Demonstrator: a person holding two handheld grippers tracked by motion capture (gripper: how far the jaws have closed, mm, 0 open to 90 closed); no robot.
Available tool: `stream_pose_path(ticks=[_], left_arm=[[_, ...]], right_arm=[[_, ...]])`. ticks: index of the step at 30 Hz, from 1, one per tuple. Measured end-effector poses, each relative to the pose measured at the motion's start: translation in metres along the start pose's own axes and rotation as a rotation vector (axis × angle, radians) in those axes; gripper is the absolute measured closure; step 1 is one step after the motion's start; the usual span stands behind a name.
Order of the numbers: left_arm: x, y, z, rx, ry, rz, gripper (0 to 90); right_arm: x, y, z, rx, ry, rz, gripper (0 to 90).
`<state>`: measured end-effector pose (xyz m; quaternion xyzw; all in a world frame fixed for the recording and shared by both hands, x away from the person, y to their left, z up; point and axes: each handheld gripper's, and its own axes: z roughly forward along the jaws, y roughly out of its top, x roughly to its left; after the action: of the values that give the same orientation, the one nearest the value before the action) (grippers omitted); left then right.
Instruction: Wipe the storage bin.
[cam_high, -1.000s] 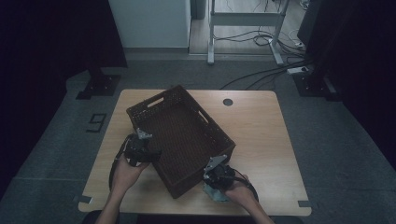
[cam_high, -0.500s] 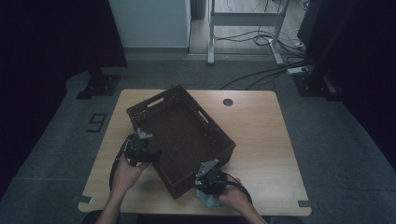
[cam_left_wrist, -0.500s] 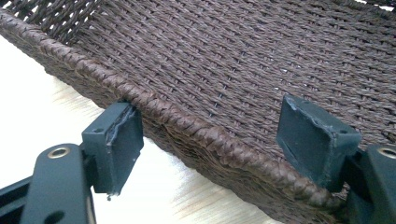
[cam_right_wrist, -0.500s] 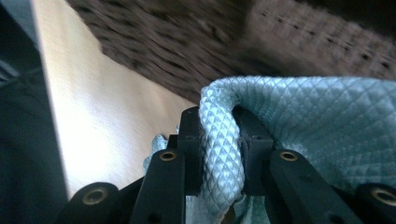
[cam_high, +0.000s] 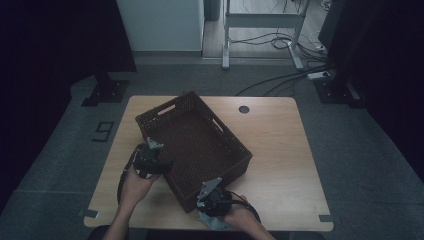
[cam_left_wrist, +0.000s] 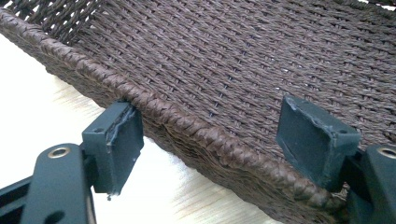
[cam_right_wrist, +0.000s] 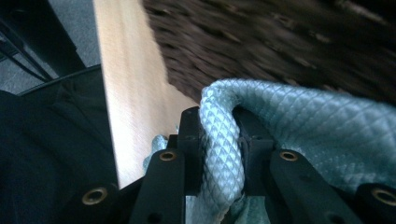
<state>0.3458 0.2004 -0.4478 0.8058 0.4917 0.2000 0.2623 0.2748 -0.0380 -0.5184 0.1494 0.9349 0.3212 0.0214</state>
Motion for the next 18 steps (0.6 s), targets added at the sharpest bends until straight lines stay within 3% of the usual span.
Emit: stream_pose_path(ticks=[13, 18], left_arm=[[0.0, 0.0, 0.0, 0.001, 0.005, 0.001, 23.1], [-0.001, 0.0, 0.001, 0.002, 0.007, 0.002, 23.2]], right_arm=[[0.008, 0.005, 0.004, -0.022, 0.022, -0.012, 73.3], [0.014, 0.009, 0.006, -0.044, 0.065, -0.023, 73.4]])
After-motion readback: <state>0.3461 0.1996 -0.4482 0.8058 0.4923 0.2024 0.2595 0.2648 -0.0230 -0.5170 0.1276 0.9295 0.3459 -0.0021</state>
